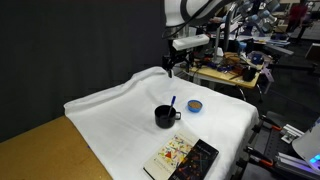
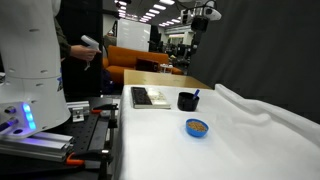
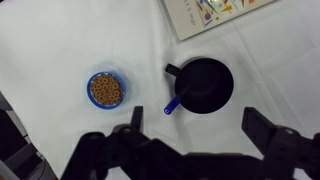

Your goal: Take the pen out of the black cup and put it on the table

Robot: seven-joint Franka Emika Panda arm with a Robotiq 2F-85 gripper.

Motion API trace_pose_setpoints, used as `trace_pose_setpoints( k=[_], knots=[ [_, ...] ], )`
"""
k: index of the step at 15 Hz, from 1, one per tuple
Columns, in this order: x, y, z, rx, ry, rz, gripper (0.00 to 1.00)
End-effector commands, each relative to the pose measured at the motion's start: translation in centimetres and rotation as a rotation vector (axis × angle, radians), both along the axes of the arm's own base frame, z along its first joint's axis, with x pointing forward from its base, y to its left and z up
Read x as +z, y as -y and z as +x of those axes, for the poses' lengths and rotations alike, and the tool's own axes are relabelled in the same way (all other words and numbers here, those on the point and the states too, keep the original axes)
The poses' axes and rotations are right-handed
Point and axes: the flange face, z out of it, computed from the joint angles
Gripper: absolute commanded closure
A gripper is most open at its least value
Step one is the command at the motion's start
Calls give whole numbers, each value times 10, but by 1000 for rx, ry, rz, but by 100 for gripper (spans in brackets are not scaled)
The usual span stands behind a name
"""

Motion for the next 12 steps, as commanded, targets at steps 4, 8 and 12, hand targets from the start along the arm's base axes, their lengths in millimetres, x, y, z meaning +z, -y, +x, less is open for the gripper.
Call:
trace_pose_setpoints(
  k=[4,8,12],
  knots=[
    [1,0,0,-1,-1,0,0],
    [-8,3,7,-17,-16,-2,0],
    [-30,12,18,-43,-53,-9,0]
  ],
)
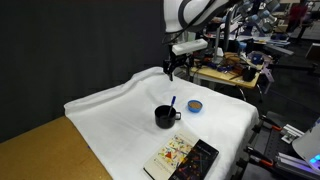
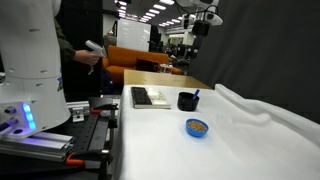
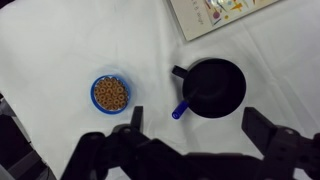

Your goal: Take the pen out of the black cup and put it on the table

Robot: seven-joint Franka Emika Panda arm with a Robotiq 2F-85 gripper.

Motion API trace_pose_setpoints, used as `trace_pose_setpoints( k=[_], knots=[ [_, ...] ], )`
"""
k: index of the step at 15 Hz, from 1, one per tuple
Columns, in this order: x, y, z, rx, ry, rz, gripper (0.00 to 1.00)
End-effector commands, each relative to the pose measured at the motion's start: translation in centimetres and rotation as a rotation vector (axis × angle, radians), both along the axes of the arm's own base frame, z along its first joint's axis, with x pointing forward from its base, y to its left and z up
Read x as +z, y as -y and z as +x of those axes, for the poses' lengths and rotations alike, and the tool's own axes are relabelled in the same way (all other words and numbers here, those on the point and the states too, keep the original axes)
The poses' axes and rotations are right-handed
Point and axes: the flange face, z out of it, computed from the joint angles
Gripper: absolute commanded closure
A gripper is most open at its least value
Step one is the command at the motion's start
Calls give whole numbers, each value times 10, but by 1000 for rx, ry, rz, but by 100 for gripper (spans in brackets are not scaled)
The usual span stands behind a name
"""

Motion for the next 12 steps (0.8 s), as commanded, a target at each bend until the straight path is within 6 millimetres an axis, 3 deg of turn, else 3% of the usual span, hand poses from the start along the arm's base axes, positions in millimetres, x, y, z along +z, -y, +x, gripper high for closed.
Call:
trace_pose_setpoints(
  k=[1,12],
  knots=[
    [-14,4,13,-27,-33,0,0],
    [-75,10,27,-59,-124,1,0]
  ],
)
